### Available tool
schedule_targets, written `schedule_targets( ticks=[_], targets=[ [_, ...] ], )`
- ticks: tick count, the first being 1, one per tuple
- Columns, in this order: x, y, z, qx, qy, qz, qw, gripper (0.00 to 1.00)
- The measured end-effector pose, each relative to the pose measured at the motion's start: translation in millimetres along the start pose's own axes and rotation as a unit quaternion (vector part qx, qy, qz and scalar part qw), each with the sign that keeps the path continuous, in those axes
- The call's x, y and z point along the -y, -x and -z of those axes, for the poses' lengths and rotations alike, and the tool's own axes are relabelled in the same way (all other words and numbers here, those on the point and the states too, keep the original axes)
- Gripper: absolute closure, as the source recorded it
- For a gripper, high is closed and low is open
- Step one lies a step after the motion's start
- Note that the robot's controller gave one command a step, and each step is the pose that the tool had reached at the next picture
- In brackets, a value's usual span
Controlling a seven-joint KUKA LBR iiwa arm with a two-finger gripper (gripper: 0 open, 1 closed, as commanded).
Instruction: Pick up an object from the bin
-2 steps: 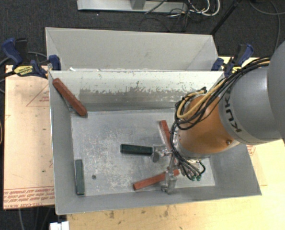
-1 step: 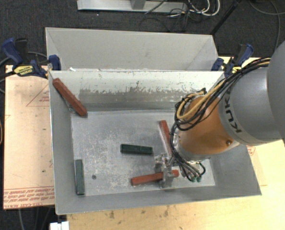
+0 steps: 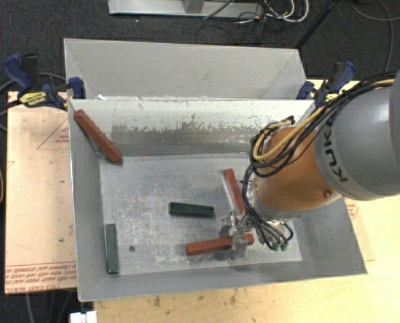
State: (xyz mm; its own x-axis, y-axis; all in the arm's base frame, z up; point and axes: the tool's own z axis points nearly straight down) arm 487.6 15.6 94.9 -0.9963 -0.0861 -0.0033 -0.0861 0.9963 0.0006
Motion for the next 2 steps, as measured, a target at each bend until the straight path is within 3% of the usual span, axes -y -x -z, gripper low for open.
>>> schedule_targets(
  ticks=[1, 2],
  targets=[
    [-0.2, 0.4, 4.8, -0.0007, 0.000, 0.000, 1.0000, 1.00],
    [-0.7, 2.9, 98.0, 0.0030, 0.000, 0.001, 1.0000, 1.00]
  ],
)
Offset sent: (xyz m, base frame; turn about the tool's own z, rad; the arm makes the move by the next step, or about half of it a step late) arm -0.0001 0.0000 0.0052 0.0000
